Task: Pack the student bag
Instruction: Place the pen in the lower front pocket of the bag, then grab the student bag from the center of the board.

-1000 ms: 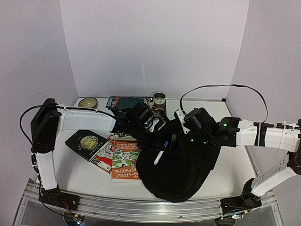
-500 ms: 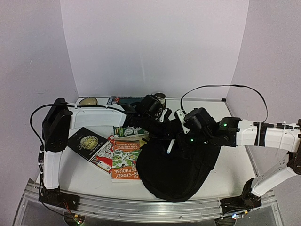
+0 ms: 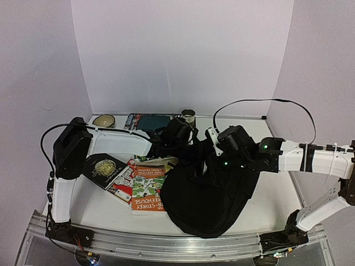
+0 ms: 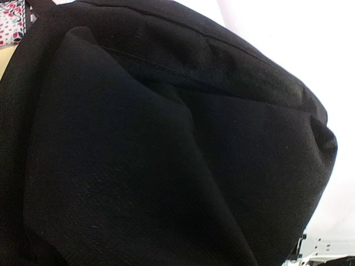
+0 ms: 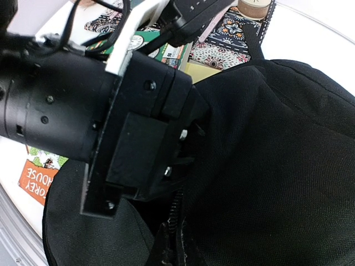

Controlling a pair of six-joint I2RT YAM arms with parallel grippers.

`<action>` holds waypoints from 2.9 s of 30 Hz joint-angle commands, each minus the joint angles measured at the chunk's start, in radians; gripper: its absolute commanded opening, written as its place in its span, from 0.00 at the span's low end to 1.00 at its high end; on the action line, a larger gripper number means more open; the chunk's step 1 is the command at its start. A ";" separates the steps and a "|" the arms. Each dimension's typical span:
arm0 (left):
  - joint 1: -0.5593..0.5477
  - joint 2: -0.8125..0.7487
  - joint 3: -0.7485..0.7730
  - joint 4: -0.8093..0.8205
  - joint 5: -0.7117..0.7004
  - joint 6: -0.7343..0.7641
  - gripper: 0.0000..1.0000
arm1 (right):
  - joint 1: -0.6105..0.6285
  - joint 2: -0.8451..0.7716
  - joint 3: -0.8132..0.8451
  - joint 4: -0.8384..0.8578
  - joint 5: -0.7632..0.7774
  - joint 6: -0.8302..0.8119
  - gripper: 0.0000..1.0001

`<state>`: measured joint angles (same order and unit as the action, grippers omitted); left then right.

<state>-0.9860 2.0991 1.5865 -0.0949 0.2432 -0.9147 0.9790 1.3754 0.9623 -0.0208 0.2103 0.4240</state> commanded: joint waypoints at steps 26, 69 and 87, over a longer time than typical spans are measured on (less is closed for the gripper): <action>0.002 -0.385 -0.284 -0.135 -0.310 0.177 0.59 | 0.016 -0.041 -0.017 0.047 0.058 -0.010 0.00; 0.079 -0.268 -0.097 -0.348 -0.135 0.396 0.00 | 0.017 -0.077 -0.058 0.001 0.133 -0.030 0.00; 0.087 -0.371 -0.084 -0.346 -0.154 0.391 0.00 | 0.015 -0.141 0.111 -0.165 0.081 -0.096 0.32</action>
<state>-0.9109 1.7630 1.4701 -0.4830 0.1030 -0.5243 0.9890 1.2667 0.9486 -0.1421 0.3278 0.3635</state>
